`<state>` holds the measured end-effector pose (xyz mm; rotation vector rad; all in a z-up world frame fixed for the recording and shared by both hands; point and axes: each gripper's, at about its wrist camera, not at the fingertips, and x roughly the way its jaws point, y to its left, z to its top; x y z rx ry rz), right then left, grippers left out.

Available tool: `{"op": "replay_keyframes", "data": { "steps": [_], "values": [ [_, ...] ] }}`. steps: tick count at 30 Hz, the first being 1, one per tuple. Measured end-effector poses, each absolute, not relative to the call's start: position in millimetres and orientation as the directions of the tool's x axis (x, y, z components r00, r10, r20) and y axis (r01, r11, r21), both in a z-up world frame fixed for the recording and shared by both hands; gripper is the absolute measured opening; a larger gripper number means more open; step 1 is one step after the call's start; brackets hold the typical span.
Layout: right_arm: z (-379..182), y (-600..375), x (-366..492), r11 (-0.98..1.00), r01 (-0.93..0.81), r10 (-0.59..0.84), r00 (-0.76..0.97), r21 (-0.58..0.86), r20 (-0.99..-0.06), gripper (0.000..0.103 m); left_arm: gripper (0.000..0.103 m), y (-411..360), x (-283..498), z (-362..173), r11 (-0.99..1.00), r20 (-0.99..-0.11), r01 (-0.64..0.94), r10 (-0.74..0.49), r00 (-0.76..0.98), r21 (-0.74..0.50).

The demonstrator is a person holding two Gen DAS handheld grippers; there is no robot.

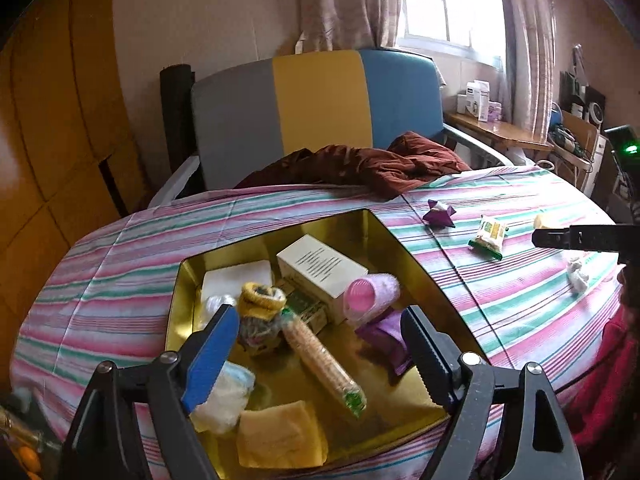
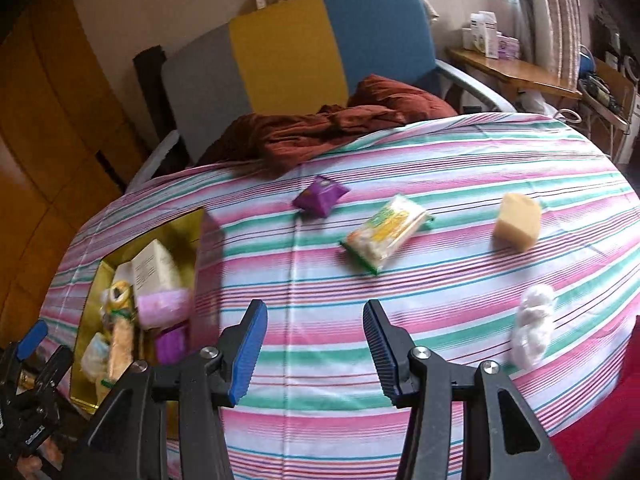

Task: Organize objects
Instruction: 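Withdraw both grippers from the tray toward the remaining items, then grasp the small purple packet with the left gripper while the right approaches the WEIDAN packet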

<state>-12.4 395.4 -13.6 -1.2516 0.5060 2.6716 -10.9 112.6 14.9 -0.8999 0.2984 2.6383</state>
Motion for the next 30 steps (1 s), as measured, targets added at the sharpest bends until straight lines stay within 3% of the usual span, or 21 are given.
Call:
{"op": "replay_keyframes", "data": {
  "steps": [11,18,30],
  "values": [
    [-0.6,466.2,-34.1,-0.892,-0.387,0.089,-0.657,0.233,-0.749,0.051,0.084,137.8,-30.1,33.7,-0.888,-0.623,-0.452,0.308,-0.719,0.083],
    [-20.7,519.2,-37.3,-0.825,-0.491,0.132,-0.649,0.280,-0.749,0.052,0.084,170.3,-55.6,47.1,-0.855,-0.637,-0.505,0.326,-0.698,0.116],
    [-43.1,543.2,-29.3,-0.750,-0.530,0.050,-0.642,0.396,-0.765,0.056,0.079,280.5,-141.3,22.5,-0.788,-0.779,-0.611,0.331,-0.533,0.083]
  ]
}}
